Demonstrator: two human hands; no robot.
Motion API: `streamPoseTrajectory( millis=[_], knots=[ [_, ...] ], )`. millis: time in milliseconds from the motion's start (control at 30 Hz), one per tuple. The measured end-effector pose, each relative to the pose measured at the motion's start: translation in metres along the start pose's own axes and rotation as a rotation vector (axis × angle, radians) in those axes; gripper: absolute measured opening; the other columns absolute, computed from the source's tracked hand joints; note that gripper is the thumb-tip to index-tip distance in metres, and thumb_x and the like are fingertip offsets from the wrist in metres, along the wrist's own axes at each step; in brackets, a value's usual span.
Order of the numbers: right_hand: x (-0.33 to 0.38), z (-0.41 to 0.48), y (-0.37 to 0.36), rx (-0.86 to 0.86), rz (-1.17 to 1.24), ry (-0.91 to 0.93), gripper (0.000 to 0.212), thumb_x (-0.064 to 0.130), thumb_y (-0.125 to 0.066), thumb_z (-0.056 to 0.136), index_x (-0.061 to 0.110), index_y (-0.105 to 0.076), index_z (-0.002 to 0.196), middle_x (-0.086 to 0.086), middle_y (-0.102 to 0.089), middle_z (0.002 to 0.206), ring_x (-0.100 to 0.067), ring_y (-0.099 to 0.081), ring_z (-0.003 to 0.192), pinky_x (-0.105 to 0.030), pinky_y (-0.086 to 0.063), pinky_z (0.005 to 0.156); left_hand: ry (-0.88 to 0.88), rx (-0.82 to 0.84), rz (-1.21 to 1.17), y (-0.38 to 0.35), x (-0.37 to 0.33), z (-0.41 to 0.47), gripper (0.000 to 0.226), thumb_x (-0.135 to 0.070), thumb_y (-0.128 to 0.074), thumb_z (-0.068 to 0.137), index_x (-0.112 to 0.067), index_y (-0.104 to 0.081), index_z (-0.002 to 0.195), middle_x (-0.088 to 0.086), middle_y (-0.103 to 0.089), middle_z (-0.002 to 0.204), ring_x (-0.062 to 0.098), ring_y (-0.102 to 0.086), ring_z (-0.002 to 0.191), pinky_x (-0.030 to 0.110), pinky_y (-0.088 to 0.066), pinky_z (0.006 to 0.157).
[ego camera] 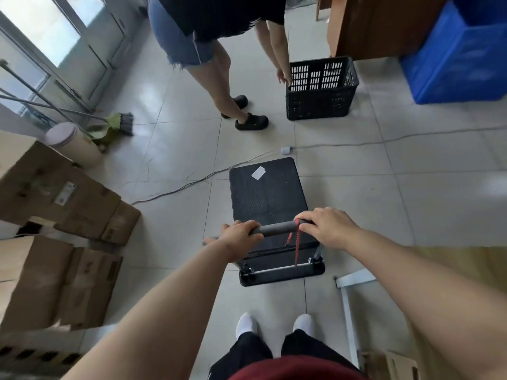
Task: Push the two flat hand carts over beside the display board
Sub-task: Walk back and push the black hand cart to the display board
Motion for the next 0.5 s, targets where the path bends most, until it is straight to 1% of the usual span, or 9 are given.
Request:
streamPoseTrajectory(
  millis=[100,200,267,333,367,433,500],
  knots=[
    [0.005,-0.014,-0.007,-0.026,0.011,-0.037,0.031,0.046,-0.039,0.096,0.041,-0.054,0.122,-0.001,-0.061,0.11,-0.026,-0.052,0.111,-0.036,-0.038,0.088,-0.019,0.005,0.036,-0.004,0.005,-0.004,0.024,-0.048,-0.035,0.091,-0.052,-0.047,0.111,-0.007,-0.043,0.101,0.019,-0.032,0.101,0.052,-0.035,0.099],
    [0.014,-0.025,-0.016,-0.04,0.031,-0.085,0.032,0.047,-0.036,0.096,0.042,-0.052,0.123,-0.001,-0.06,0.114,-0.026,-0.05,0.114,-0.037,-0.036,0.089,-0.058,0.034,0.068,-0.002,0.012,-0.006,0.023,-0.047,-0.035,0.092,-0.052,-0.046,0.111,-0.007,-0.043,0.101,0.02,-0.033,0.105,0.051,-0.033,0.099],
    [0.018,-0.031,-0.021,-0.05,0.052,-0.124,0.032,0.047,-0.035,0.096,0.042,-0.052,0.124,0.0,-0.059,0.116,-0.025,-0.049,0.115,-0.038,-0.035,0.09,-0.077,0.03,0.101,0.001,0.014,-0.007,0.023,-0.048,-0.035,0.091,-0.053,-0.045,0.111,-0.01,-0.043,0.105,0.019,-0.034,0.108,0.047,-0.031,0.091],
    [0.022,-0.035,-0.025,-0.062,0.079,-0.165,0.032,0.047,-0.036,0.097,0.042,-0.051,0.125,0.0,-0.059,0.117,-0.025,-0.049,0.116,-0.039,-0.033,0.089,-0.108,0.007,0.129,0.006,0.014,-0.008,0.024,-0.048,-0.034,0.091,-0.053,-0.046,0.111,-0.01,-0.045,0.112,0.018,-0.033,0.11,0.043,-0.025,0.081],
    [0.023,-0.037,-0.027,-0.07,0.089,-0.185,0.033,0.047,-0.036,0.097,0.042,-0.05,0.125,0.001,-0.059,0.116,-0.025,-0.049,0.116,-0.039,-0.033,0.089,-0.129,-0.007,0.137,0.008,0.013,-0.008,0.024,-0.047,-0.035,0.091,-0.053,-0.047,0.111,-0.01,-0.046,0.116,0.017,-0.033,0.11,0.043,-0.023,0.079],
    [0.027,-0.04,-0.032,-0.091,0.106,-0.228,0.033,0.046,-0.036,0.097,0.042,-0.05,0.127,0.0,-0.059,0.115,-0.024,-0.049,0.116,-0.039,-0.033,0.088,-0.171,-0.044,0.16,0.012,0.013,-0.007,0.025,-0.047,-0.035,0.092,-0.053,-0.049,0.113,-0.009,-0.047,0.122,0.018,-0.032,0.111,0.045,-0.024,0.081],
    [0.031,-0.042,-0.036,-0.106,0.121,-0.276,0.034,0.046,-0.036,0.097,0.041,-0.049,0.128,-0.001,-0.06,0.115,-0.025,-0.05,0.115,-0.039,-0.034,0.088,-0.205,-0.093,0.181,0.016,0.013,-0.006,0.026,-0.047,-0.037,0.093,-0.052,-0.05,0.114,-0.009,-0.046,0.127,0.02,-0.032,0.117,0.05,-0.024,0.09]
  ],
)
Point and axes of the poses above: each hand's wrist, its own z-axis towards the middle knuckle, its own y-axis out of the back of the hand, x = y × z, the point moved 6 cm from there along z, towards the middle knuckle
